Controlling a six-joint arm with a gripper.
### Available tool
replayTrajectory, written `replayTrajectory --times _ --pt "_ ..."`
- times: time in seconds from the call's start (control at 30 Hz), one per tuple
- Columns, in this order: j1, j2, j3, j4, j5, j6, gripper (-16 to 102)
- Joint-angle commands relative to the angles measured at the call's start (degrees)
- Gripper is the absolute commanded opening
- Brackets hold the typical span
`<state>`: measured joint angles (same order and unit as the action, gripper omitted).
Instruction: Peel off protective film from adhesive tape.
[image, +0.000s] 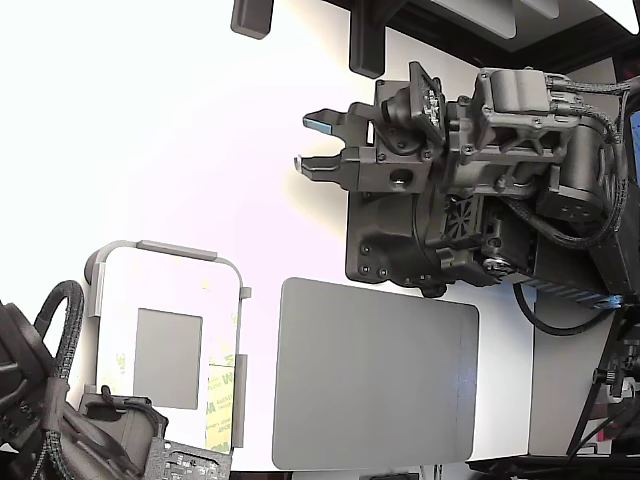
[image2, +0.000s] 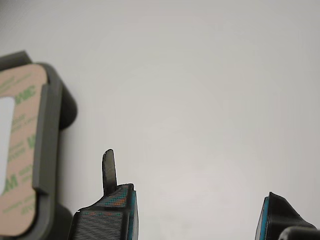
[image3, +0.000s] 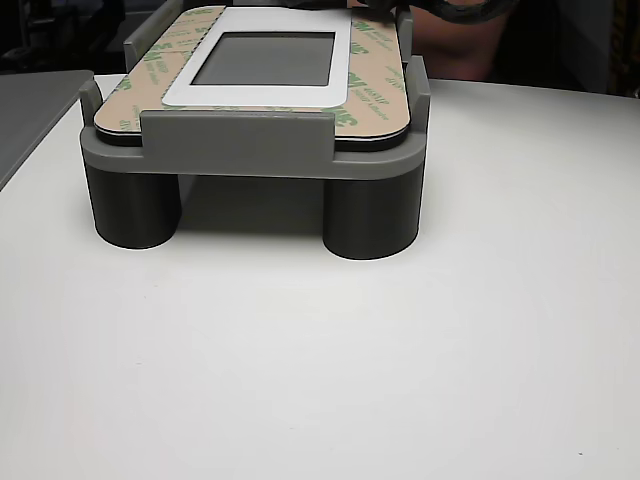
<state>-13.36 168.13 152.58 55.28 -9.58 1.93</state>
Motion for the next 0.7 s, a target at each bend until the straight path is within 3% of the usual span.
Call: replayTrajectory --times 0.0,0.17,0.3,0.37,0.47,0.57,0.67 --pt "-0.62 1.23 -2.20 -0.18 -0.53 -0.44 100" --pt "-0.88 0.62 -3.60 -0.53 -1.41 -0.44 98" --pt "2.02 -4.31 -11.87 0.18 -2.64 -6.68 73" --pt "4.83 -8.70 -17.49 2.64 -1.85 -12.92 75" --pt "7.21 -12.30 -21.53 5.36 -1.05 -26.28 49" --pt "10.81 -10.46 -18.98 2.37 1.05 -37.53 -10" --pt "13.62 -10.72 -17.31 0.35 1.67 -45.70 -11"
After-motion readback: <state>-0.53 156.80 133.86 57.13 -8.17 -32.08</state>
